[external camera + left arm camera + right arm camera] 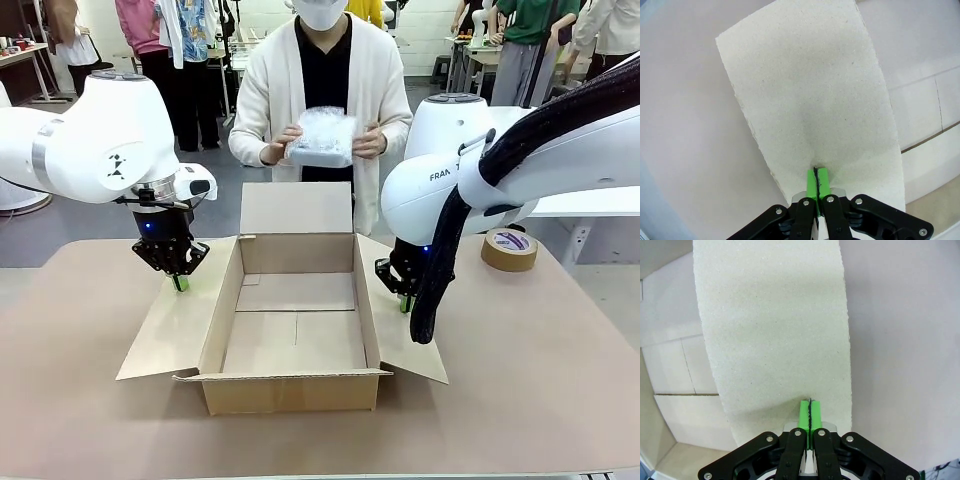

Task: Wrap the clocks to prevent damage.
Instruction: Once the human has placed the objects inside and stepped back, release both hands from the side flaps of the Package Box.

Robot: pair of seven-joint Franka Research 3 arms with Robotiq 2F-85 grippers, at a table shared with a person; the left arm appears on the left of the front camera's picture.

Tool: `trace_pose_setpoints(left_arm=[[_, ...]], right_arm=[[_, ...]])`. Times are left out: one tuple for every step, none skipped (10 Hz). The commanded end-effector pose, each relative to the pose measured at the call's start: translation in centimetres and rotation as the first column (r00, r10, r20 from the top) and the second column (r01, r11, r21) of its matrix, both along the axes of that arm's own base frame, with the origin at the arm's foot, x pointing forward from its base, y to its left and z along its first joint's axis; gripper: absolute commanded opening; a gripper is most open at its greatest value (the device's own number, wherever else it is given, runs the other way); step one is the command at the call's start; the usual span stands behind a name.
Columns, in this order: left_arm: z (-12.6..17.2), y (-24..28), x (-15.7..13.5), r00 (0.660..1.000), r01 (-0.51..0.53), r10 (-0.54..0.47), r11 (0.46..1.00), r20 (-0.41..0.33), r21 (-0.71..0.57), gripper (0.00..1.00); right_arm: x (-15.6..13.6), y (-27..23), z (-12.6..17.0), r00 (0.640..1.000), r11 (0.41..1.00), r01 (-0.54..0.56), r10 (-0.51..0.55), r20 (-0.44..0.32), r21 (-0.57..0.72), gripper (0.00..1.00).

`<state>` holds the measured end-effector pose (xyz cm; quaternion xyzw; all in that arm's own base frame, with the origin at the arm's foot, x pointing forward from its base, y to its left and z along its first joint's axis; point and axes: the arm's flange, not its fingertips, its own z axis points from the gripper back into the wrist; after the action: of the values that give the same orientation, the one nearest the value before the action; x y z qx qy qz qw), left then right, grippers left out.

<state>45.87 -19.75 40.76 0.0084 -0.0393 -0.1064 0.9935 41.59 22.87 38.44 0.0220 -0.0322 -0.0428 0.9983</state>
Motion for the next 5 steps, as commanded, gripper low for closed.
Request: trace_pose_setpoints(left_arm=[[-0.04, 0.03, -0.01, 1.000, 0.009, -0.009, 1.000, -0.001, 0.001, 0.00], [-0.04, 0.03, -0.01, 1.000, 0.009, -0.009, 1.000, -0.001, 0.001, 0.00], [-0.04, 0.03, -0.01, 1.000, 0.009, -0.009, 1.000, -0.001, 0.001, 0.00], [-0.04, 0.03, -0.01, 1.000, 0.009, -0.009, 1.000, -0.001, 0.001, 0.00], [-0.04, 0.03, -0.01, 1.000, 0.009, -0.009, 1.000, -0.001, 0.001, 0.00]], right_arm=[[0.01, 0.00, 0.01, 1.000, 1.000, 0.002, -0.002, 0.001, 0.001, 0.01], [0.01, 0.00, 0.01, 1.000, 1.000, 0.002, -0.002, 0.001, 0.001, 0.01], [0.01, 0.00, 0.01, 1.000, 1.000, 0.002, -0.002, 0.001, 0.001, 0.01], [0.01, 0.00, 0.01, 1.000, 1.000, 0.002, -0.002, 0.001, 0.001, 0.01], [0.01, 0.00, 0.01, 1.000, 1.000, 0.002, -0.002, 0.001, 0.001, 0.01]])
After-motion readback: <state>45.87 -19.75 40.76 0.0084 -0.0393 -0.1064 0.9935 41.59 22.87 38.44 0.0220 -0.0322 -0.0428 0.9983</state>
